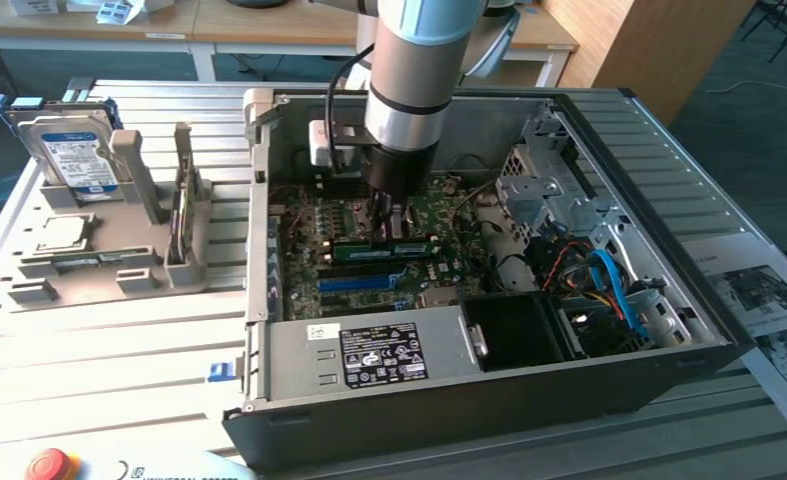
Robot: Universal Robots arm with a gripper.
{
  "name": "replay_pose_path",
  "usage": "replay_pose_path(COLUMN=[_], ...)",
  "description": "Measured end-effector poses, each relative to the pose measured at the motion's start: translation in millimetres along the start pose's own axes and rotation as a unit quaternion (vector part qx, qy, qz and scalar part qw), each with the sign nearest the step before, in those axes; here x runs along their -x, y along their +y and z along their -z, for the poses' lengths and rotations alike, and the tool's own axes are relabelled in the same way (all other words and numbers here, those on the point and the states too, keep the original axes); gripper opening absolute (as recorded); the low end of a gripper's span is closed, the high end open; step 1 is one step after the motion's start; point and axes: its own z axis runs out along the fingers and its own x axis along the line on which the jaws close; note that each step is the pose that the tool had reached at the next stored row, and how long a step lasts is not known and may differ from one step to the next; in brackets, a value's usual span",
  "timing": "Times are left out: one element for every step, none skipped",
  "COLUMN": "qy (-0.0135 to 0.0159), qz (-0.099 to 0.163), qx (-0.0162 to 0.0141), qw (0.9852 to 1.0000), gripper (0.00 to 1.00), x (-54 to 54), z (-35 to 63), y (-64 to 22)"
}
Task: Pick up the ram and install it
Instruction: 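Press down the ram until it locks into place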
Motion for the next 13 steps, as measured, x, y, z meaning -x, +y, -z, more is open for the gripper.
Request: replay_pose_path(qy=[0.0000, -0.0001, -0.0001, -0.0001, -0.0001, -0.0001, -0.0001, -0.0001, 0.0000, 0.0000, 0.0000, 0.0000, 0.0000], qz=[0.000, 0.000, 0.000, 0.000, 0.000, 0.000, 0.000, 0.000, 0.000, 0.000, 0.000, 0.000, 0.000], qx=[0.0000, 0.0000, -0.0001, -0.0001, 0.0000, -0.0001, -0.0001, 0.0000, 0.0000, 0.0000, 0.0000, 0.0000, 0.0000], qw=[1.0000, 1.0000, 1.0000, 1.0000, 1.0000, 1.0000, 1.0000, 1.0000, 1.0000, 1.0000, 1.0000, 1.0000, 1.0000], gripper=[0.11, 0.11, 0.11, 0.11, 0.11, 0.11, 0.11, 0.11, 0.11, 0.11, 0.11, 0.11, 0.11], x=[0.0, 0.0, 0.0, 0.0, 0.0, 0.0, 0.0, 0.0, 0.0, 0.0, 0.0, 0.0, 0.0], z=[0.0, -0.1, -0.1, -0.1, -0.1, -0.2, -0.3, -0.4, -0.6, -0.8, -1.0, -1.2, -1.4], y=[0.0, 0.0, 0.0, 0.0, 0.0, -0.1, 0.0, 0.0, -0.1, -0.1, -0.1, -0.1, -0.1])
